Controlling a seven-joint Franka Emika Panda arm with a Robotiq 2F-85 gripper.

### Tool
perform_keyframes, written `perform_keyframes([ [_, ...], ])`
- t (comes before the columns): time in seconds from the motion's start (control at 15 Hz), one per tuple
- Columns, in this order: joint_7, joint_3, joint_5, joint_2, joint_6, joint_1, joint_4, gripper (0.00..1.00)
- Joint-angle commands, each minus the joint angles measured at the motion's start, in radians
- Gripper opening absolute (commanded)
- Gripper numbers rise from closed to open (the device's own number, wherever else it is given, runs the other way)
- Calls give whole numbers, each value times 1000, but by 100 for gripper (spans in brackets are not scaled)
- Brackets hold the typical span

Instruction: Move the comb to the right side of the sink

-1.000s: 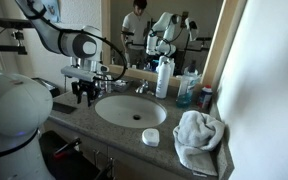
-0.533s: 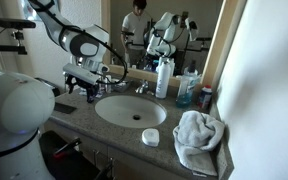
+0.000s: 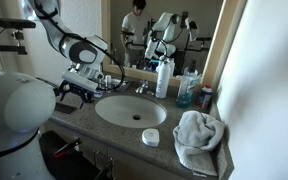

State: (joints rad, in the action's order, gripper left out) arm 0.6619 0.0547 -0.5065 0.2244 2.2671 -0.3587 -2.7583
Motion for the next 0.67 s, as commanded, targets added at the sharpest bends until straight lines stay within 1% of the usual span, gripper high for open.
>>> perform_keyframes([
  [0.0,-103,71,114,-62,13,30,45,100],
  [0.13,-188,102,190,-80,24,35,61,100],
  [0.27,-263,125,239,-87,25,36,74,100],
  [0.6,-392,167,302,-91,18,34,92,100],
])
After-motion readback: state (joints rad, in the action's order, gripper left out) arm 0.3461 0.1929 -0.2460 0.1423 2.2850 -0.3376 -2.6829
